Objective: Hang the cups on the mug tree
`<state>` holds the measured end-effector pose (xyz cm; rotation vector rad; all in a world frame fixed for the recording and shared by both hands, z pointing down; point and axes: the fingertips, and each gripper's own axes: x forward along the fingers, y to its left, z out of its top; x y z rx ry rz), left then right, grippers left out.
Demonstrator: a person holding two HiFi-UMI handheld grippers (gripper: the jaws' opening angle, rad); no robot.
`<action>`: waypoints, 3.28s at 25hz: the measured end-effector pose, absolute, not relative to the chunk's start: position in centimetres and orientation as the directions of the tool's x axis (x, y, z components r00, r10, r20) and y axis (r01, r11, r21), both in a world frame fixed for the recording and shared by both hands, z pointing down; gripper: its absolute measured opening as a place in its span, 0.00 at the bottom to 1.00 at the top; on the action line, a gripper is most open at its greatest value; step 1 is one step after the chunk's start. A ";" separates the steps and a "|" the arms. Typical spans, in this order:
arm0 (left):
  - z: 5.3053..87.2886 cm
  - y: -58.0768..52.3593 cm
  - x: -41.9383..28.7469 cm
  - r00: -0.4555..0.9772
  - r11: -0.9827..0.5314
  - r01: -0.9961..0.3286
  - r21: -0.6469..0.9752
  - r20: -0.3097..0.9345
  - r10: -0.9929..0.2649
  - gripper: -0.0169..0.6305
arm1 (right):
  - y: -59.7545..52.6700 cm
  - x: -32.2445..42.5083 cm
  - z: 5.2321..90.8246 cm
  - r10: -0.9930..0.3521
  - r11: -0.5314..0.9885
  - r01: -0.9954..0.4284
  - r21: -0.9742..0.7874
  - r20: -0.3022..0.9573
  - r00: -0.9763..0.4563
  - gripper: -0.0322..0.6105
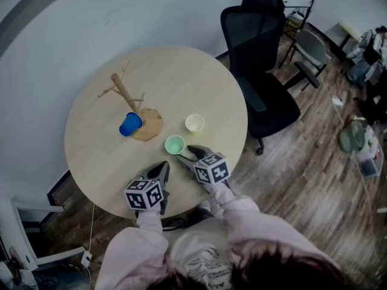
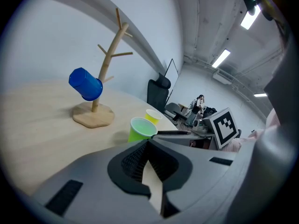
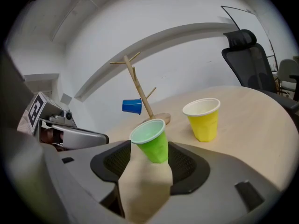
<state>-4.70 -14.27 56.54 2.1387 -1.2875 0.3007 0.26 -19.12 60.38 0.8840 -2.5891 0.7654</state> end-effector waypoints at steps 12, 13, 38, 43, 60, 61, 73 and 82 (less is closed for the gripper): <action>57.5 -15.4 -7.0 0.517 -0.318 -0.844 0.432 0.496 -0.698 0.03 | -20.7 -2.1 62.0 -0.502 0.676 -0.660 -0.328 0.452 -0.738 0.58; 57.6 -15.5 -7.2 0.517 -0.312 -0.842 0.440 0.493 -0.699 0.03 | -20.7 -2.3 62.1 -0.502 0.677 -0.662 -0.322 0.455 -0.735 0.59; 57.7 -17.0 -9.7 0.519 -0.311 -0.839 0.445 0.486 -0.703 0.03 | -22.4 -4.5 62.2 -0.513 0.669 -0.665 -0.331 0.442 -0.736 0.61; 57.3 -17.3 -10.2 0.519 -0.309 -0.835 0.455 0.466 -0.717 0.03 | -22.6 -4.3 61.5 -0.525 0.663 -0.672 -0.330 0.436 -0.731 0.60; 55.5 -17.8 -11.7 0.546 -0.353 -0.813 0.463 0.395 -0.739 0.03 | -24.0 -5.7 57.0 -0.587 0.688 -0.685 -0.240 0.371 -0.720 0.53; 55.4 -17.7 -11.8 0.548 -0.357 -0.812 0.461 0.394 -0.738 0.03 | -24.0 -5.7 56.8 -0.597 0.683 -0.690 -0.240 0.362 -0.716 0.53; 53.8 -17.1 -12.8 0.528 -0.359 -0.823 0.440 0.360 -0.769 0.03 | -24.1 -6.0 53.4 -0.573 0.736 -0.653 -0.179 0.347 -0.742 0.53; 50.7 -17.4 -13.2 0.479 -0.328 -0.845 0.422 0.325 -0.816 0.03 | -25.3 -6.6 50.4 -0.510 0.800 -0.589 -0.109 0.392 -0.766 0.53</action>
